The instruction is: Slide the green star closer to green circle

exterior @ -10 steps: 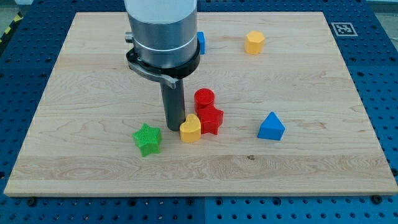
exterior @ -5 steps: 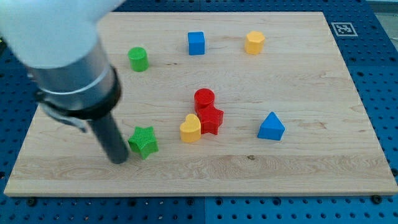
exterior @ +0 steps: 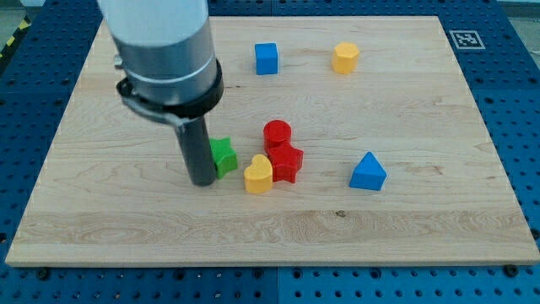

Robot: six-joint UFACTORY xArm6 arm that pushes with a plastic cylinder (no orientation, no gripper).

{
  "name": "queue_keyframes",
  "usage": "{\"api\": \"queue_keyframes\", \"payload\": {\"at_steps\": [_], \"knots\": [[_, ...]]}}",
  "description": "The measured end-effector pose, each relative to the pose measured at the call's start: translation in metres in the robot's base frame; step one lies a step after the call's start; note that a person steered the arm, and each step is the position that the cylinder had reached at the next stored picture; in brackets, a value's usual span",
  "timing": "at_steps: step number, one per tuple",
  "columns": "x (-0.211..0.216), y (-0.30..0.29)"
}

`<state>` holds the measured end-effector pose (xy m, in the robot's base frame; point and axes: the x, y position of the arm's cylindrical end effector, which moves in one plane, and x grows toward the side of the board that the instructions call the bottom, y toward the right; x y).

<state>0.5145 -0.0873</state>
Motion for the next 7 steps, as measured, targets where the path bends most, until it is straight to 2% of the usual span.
{"api": "queue_keyframes", "payload": {"at_steps": [2,3,5,7], "knots": [[-0.007,0.054],[-0.03,0.054],[-0.045,0.042],[-0.084,0.01]]}}
